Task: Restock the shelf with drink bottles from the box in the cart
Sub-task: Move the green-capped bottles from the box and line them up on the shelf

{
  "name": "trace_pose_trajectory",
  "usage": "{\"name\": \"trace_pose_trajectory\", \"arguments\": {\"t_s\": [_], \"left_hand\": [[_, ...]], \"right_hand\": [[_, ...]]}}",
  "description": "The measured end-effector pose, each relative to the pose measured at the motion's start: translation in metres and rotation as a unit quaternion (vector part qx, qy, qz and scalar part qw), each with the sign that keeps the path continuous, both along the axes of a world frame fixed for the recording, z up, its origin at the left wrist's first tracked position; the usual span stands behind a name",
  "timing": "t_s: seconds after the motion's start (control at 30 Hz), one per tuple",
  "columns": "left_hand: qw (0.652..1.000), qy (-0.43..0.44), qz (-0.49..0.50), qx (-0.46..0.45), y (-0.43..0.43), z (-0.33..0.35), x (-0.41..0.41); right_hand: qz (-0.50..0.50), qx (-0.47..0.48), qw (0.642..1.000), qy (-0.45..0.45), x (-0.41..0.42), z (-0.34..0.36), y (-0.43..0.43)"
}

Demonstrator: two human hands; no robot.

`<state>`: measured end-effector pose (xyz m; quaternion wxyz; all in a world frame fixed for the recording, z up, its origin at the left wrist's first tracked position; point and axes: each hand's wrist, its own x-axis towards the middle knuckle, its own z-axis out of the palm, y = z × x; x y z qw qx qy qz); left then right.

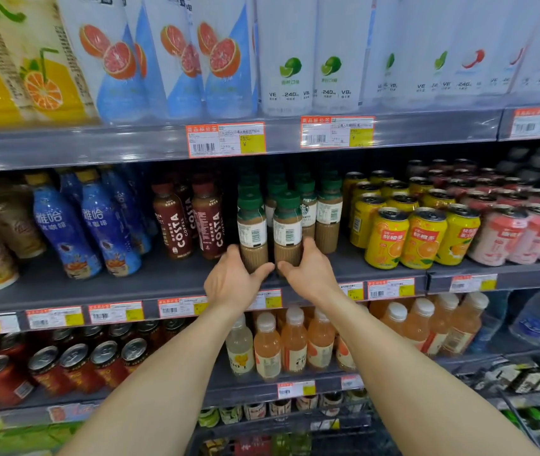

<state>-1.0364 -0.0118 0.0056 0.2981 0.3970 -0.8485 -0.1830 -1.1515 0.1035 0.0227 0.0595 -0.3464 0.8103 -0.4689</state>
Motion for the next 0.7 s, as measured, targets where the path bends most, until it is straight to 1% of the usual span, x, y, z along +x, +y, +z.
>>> {"name": "trace_pose_trajectory", "arguments": {"t_s": [0.17, 0.4, 0.53, 0.7], "left_hand": [[1.000, -0.002, -0.007, 0.007, 0.0021, -0.0005, 0.0018], [1.000, -0.002, 0.025, 0.001, 0.0002, 0.0041, 0.0004], [0.999, -0.001, 0.037, 0.033, 0.0007, 0.0066, 0.0014], [1.000, -0.008, 0.013, 0.025, -0.0028, 0.0063, 0.0018]], "right_hand": [[-0.014, 0.003, 1.000, -0.001, 0.0005, 0.0012, -0.0003], [-0.035, -0.023, 0.999, -0.006, -0.0001, 0.0011, -0.0019], [-0.018, -0.012, 1.000, -0.010, -0.0037, 0.0000, -0.0013], [0.004, -0.003, 1.000, -0.002, -0.0036, -0.0015, -0.0001]]}}
